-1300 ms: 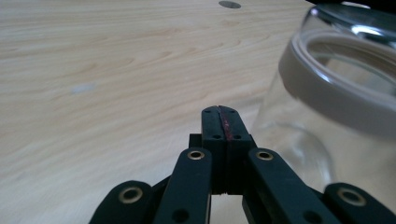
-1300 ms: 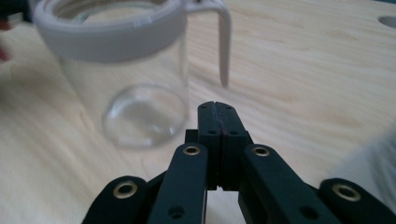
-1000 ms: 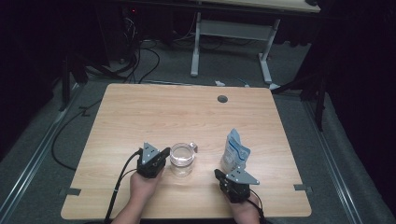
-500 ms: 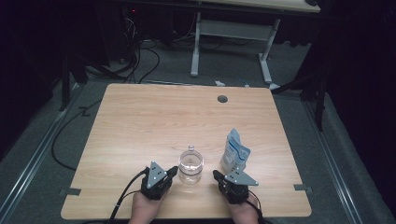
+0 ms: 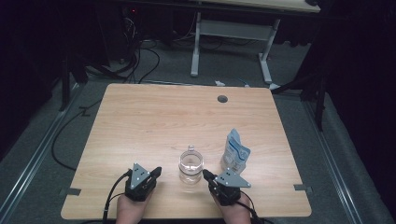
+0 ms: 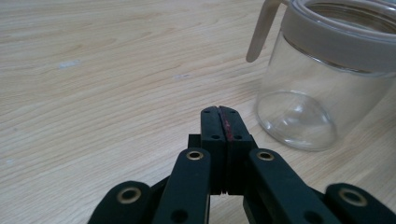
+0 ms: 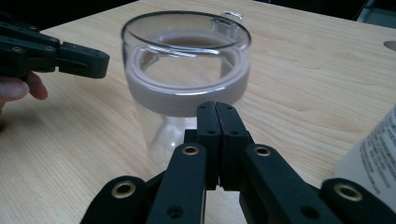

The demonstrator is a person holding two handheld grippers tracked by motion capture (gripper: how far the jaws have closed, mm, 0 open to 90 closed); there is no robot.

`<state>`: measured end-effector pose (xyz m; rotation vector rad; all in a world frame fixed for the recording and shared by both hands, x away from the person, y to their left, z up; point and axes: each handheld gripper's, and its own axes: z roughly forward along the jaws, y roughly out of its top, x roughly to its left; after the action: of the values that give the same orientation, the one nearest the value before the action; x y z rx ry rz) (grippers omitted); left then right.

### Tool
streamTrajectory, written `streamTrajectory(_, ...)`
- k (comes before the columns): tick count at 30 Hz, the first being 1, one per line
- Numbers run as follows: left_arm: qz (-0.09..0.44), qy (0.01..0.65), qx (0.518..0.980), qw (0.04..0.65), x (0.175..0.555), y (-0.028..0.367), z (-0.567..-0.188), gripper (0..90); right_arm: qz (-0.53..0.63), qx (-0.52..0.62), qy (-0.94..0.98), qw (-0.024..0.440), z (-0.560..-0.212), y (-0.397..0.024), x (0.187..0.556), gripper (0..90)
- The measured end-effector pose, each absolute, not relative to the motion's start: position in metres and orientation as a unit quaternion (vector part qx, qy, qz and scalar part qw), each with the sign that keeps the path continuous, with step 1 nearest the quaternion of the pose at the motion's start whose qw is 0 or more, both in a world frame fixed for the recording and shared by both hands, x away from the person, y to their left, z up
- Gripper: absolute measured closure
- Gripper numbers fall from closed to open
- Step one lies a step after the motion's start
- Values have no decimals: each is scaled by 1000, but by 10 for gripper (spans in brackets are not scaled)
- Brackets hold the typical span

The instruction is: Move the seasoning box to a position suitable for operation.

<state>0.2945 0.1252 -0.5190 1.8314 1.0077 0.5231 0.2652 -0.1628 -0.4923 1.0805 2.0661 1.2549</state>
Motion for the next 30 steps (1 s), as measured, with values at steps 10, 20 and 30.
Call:
streamTrajectory(10, 213, 414, 746, 476, 300, 124, -517, 895, 452, 396, 762, 243, -493, -156, 269, 897)
streamTrajectory(20, 218, 410, 743, 482, 315, 118, -508, 898, 445, 411, 756, 248, -494, -145, 314, 898)
streamTrajectory(30, 209, 393, 738, 507, 353, 113, -488, 876, 442, 424, 752, 244, -501, -168, 302, 898)
